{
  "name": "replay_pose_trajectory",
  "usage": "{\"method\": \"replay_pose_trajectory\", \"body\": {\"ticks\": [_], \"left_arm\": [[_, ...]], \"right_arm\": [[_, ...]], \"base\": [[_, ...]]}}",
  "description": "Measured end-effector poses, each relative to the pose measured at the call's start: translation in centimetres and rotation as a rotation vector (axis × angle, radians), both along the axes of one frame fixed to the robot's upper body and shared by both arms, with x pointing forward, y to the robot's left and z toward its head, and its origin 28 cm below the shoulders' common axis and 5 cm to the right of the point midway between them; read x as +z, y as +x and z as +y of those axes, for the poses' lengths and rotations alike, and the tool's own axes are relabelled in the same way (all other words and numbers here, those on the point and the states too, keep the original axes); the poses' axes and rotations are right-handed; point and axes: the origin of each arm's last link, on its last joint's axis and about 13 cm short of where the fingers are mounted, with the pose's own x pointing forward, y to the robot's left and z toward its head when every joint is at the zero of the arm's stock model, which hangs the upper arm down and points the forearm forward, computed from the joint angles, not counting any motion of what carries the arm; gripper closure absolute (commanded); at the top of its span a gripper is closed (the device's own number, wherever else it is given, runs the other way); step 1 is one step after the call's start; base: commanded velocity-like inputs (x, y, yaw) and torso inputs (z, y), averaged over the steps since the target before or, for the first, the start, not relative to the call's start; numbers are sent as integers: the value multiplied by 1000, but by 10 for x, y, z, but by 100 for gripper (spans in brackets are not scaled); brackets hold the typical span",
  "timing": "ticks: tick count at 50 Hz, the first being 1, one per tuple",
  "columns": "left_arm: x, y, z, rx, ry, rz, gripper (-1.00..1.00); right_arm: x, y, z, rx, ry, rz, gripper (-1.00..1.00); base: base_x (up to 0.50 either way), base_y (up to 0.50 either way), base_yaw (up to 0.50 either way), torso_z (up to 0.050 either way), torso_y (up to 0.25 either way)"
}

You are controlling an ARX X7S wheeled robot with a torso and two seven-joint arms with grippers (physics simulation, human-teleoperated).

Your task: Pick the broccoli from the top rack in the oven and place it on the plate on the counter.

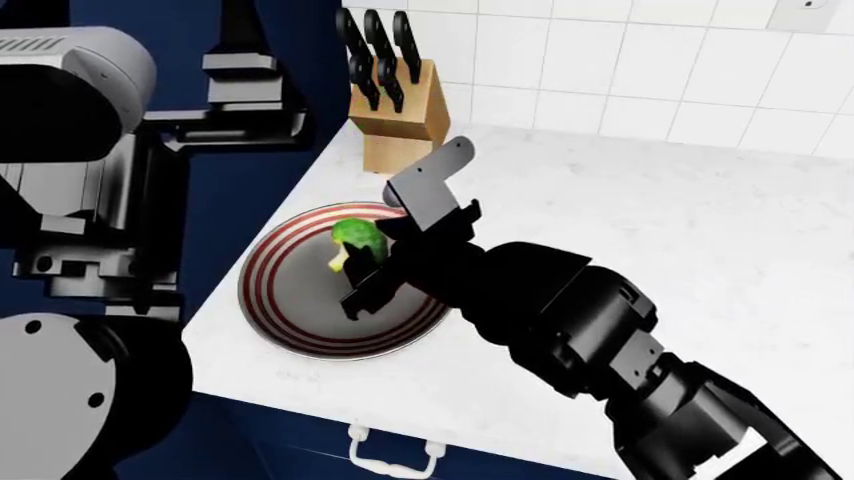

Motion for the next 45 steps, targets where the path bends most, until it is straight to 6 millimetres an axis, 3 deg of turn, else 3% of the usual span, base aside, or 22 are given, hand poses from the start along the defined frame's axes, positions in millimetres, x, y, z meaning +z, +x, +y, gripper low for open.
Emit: {"method": "replay_pose_trajectory", "body": {"ticks": [45], "left_arm": [[0, 0, 1, 3, -3, -2, -100]], "right_arm": [[0, 3, 1, 9, -12, 64, 100]], "base": [[0, 0, 0, 0, 0]]}}
